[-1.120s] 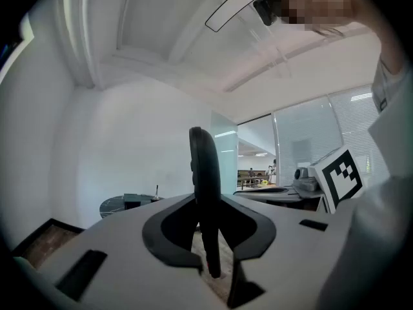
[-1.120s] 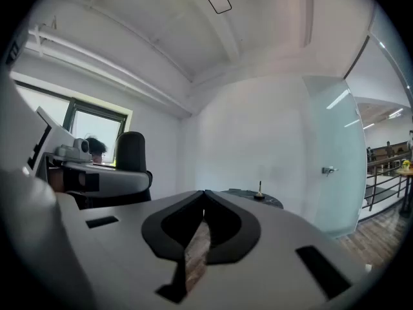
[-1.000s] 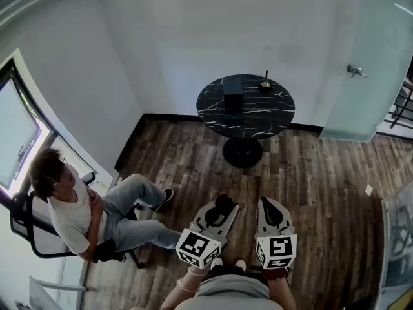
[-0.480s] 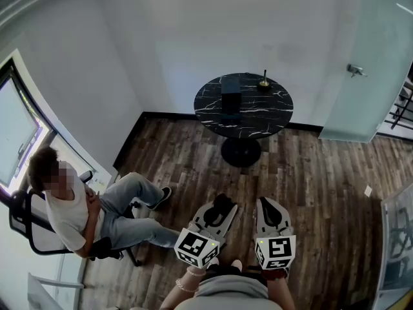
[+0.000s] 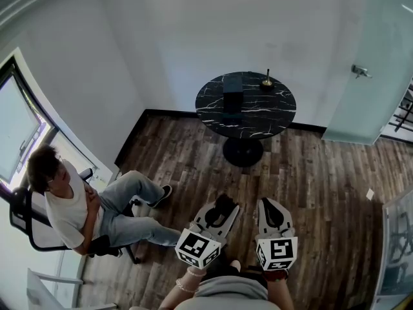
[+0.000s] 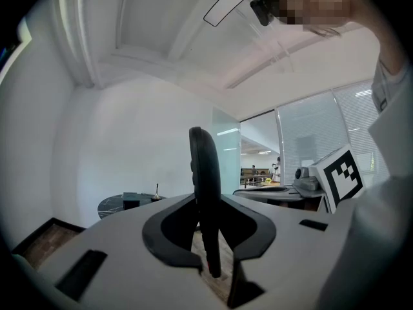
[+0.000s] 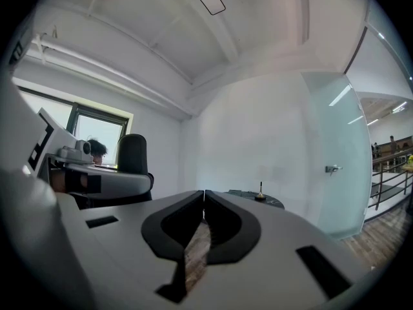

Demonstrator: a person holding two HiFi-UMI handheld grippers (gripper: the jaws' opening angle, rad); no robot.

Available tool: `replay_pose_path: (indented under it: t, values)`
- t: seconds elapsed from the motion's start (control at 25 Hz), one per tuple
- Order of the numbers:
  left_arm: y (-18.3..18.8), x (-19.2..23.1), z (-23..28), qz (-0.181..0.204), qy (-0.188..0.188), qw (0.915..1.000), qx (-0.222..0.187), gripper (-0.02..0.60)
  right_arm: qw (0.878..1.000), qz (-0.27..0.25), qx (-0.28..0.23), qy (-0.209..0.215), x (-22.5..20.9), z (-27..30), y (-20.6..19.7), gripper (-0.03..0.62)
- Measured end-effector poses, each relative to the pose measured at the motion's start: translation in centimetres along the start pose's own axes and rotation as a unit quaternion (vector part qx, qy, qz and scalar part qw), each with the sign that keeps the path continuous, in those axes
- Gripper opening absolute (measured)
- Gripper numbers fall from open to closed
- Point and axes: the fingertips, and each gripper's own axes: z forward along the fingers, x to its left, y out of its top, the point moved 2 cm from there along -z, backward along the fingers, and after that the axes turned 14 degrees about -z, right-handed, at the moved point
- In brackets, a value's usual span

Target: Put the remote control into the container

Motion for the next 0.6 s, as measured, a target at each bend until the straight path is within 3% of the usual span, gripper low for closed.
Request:
replay_pose_path:
  t: [0.6]
  values:
    - [2.3,7.6,5.3,0.001,-0.028,0.9995,0.01,0.074,1.0,-0.009,0.01,-0.017,-0.6,9.1,0.3,0.014]
